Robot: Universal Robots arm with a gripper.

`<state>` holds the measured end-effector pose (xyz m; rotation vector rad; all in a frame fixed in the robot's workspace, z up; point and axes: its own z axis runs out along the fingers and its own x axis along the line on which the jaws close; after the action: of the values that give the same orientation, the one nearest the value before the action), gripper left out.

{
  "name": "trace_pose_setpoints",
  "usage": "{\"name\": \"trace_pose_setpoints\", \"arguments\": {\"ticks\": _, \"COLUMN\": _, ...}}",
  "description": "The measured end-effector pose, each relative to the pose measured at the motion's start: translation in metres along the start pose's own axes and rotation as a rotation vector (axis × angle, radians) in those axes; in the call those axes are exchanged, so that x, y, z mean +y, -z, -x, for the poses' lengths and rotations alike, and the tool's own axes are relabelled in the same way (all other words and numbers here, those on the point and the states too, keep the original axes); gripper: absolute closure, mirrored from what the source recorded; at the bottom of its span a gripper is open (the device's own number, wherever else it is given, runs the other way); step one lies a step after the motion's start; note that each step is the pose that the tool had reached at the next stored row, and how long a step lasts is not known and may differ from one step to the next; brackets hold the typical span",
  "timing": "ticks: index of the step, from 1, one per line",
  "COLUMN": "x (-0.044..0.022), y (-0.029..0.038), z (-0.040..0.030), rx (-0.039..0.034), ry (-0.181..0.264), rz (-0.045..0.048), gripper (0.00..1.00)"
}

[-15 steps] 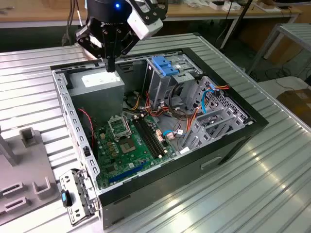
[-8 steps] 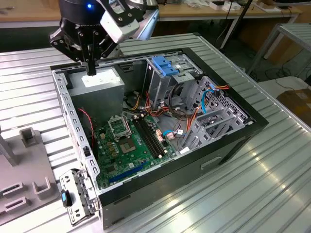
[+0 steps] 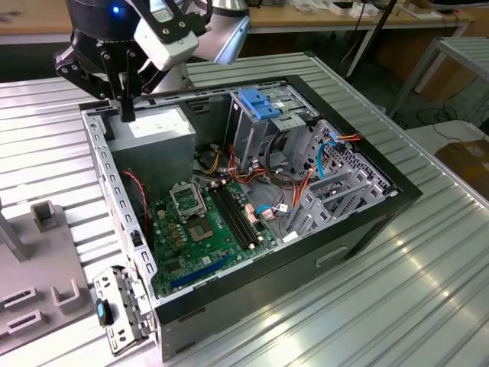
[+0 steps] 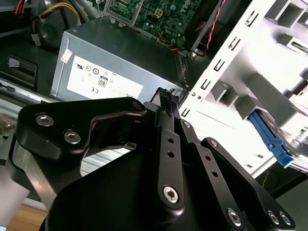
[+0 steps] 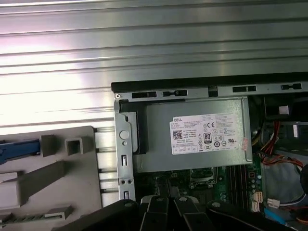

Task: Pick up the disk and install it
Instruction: 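Reach for the disk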

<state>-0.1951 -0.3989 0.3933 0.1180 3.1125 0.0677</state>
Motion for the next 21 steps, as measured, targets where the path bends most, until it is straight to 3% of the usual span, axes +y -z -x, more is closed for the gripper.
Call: {"name": "trace_pose_setpoints", "arguments": {"ticks": 21, "x": -0.0023, "y": 0.0008, "z": -0.0302, "rx": 0.0000, "ry": 0.000, "rz": 0.0000, "gripper": 0.89}}
